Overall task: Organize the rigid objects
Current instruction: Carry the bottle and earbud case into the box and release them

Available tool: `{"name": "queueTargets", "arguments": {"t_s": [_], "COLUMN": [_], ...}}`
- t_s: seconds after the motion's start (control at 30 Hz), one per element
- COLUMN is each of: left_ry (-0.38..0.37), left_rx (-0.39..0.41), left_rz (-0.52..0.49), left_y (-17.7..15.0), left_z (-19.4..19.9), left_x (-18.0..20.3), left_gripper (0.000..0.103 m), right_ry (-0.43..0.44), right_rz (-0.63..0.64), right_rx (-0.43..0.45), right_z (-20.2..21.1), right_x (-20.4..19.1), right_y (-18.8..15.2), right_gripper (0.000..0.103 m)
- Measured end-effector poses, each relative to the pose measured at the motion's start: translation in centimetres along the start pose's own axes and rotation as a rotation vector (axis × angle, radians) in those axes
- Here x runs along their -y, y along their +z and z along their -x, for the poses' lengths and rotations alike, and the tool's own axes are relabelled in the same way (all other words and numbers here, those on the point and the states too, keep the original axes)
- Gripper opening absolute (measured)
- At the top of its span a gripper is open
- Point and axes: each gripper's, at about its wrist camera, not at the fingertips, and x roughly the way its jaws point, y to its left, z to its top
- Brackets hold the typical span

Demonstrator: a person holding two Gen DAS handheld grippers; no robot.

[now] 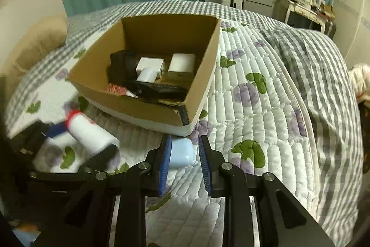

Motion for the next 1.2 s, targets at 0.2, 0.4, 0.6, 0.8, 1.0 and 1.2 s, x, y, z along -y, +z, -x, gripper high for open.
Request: {"name": "queueTargets", "arguments": {"t_s": [0.2, 0.4, 0.6, 0.8, 1.0, 1.2], "left_ry": [0.048, 0.079, 0.091, 0.086, 0.063, 0.046], "left_rx": [-0.031, -0.064, -0.065, -0.063, -0.036, 0.061], "left_rz": [0.028, 0.086, 0.113, 0.110, 0.079, 0.028], "left_y": [-0.7, -1.2, -1.3, -1.4, -1.1, 1.2], "left_z": [-1.6, -3.0, -2.9, -2.6, -0.7, 3.8], "left_x": [-1.6, -3.7, -4.7, -4.9, -4.6, -4.1], "left_gripper": [0.079, 0.079, 0.079, 0.079, 0.079, 0.079], "right_ry": [0.052, 0.079, 0.014, -0.017, 0.084, 0.137], "right_rz": [-0.057, -0.042, 0.032, 0.032, 0.022, 0.021], "right_rx": [-0.088, -0.223, -0.323, -0.335, -0.231, -0.084], "right_z": [-2.4, -5.9, -9.5, -10.3, -5.5, 1.9], "right_x": [0.4, -0.7, -3.2, -3.6, -3.3, -1.7], "right_y": [-0.3, 0.4, 0.8, 0.6, 0.2, 2.0], "right_gripper": [0.040, 0.060, 0.060, 0.055, 0.055, 0.055]}}
